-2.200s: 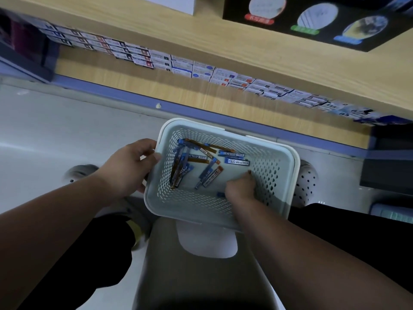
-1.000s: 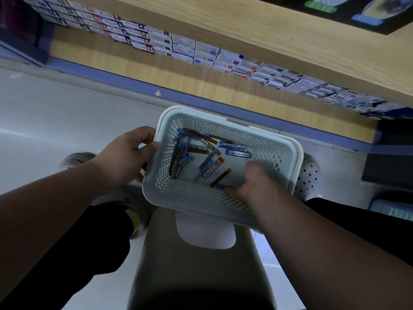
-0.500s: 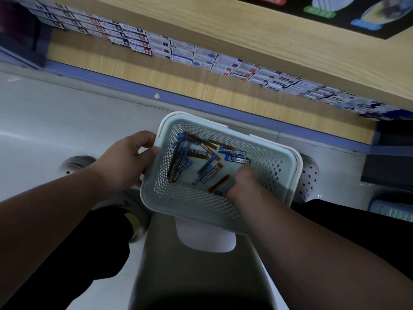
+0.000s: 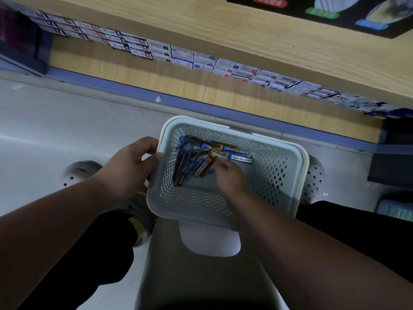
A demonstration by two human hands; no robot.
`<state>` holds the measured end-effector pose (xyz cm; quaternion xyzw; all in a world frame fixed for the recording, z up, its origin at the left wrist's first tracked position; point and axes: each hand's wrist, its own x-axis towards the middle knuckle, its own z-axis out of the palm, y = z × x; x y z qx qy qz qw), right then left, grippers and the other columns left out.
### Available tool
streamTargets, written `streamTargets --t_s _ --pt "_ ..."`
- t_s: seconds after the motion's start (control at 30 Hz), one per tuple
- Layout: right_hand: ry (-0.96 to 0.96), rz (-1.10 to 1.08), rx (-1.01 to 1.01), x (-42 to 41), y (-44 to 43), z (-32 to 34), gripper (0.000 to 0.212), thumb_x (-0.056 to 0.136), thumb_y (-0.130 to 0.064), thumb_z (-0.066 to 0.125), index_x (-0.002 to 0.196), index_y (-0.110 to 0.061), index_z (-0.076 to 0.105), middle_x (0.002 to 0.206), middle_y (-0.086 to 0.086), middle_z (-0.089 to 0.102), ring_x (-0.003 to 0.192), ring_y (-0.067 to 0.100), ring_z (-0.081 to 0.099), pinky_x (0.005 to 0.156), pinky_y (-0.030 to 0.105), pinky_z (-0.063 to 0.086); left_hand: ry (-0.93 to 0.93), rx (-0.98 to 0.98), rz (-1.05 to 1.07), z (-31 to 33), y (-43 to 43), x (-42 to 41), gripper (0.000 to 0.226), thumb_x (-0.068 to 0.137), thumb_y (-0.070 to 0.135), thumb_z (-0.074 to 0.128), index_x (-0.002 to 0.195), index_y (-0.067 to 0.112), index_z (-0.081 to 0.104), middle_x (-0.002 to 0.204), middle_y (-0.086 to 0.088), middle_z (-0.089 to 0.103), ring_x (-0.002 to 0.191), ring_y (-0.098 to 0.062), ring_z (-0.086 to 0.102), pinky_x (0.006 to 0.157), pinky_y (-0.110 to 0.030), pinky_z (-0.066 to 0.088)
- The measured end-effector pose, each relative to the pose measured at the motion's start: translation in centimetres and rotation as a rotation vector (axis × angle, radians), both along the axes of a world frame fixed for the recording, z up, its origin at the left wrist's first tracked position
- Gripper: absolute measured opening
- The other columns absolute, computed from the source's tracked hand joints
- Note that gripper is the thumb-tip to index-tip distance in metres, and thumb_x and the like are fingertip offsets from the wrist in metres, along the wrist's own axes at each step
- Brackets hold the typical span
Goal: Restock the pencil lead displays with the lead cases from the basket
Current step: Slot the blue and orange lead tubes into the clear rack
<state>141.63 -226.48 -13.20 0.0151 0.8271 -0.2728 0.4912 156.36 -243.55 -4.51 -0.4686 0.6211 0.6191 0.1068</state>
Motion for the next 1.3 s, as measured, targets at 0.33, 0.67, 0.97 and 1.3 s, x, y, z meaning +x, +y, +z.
streamTargets --t_s 0.33,0.67,0.97,1.3 --pt "0.369 0.507 0.155 -4.6 3.4 -2.2 0.079 0.095 -0.001 0.054 0.162 -0.017 0.016 0.169 -0.003 0.007 0.153 0.022 0.016 0.113 0.020 0.015 0.015 0.060 0.053 0.4 0.7 -0.3 0.011 0.103 0.016 0.051 0.096 0.013 0.060 0.068 0.013 0.060 0.059 -0.010 0.061 0.057 -0.047 0.061" --pt "0.238 0.289 0.145 -3.4 0.2 -3.5 0.038 0.094 -0.023 0.069 0.127 -0.008 0.056 0.132 0.015 0.052 0.101 0.025 0.056 0.082 0.030 0.045 0.017 0.098 0.065 0.3 0.6 -0.2 0.012 0.103 0.019 0.052 0.095 0.018 0.062 0.073 0.009 0.062 0.065 -0.014 0.063 0.060 -0.048 0.060" --pt "0.152 0.207 0.107 -2.6 -0.2 -3.8 0.026 0.094 -0.033 0.068 0.105 -0.009 0.072 0.099 0.005 0.069 0.092 0.024 0.065 0.084 0.034 0.053 0.018 0.068 0.006 0.1 0.3 0.2 0.011 0.103 0.020 0.053 0.097 0.021 0.062 0.083 0.009 0.063 0.070 -0.020 0.065 0.066 -0.062 0.058" --pt "0.115 -0.013 0.205 -0.2 -3.4 -4.9 0.091 0.074 -0.073 0.072 0.126 -0.001 0.053 0.117 0.015 0.066 0.098 0.031 0.067 0.058 0.027 0.046 0.030 0.069 0.008 -0.2 0.3 0.3 0.012 0.103 0.022 0.052 0.096 0.024 0.061 0.081 0.007 0.065 0.070 -0.021 0.066 0.064 -0.058 0.059"
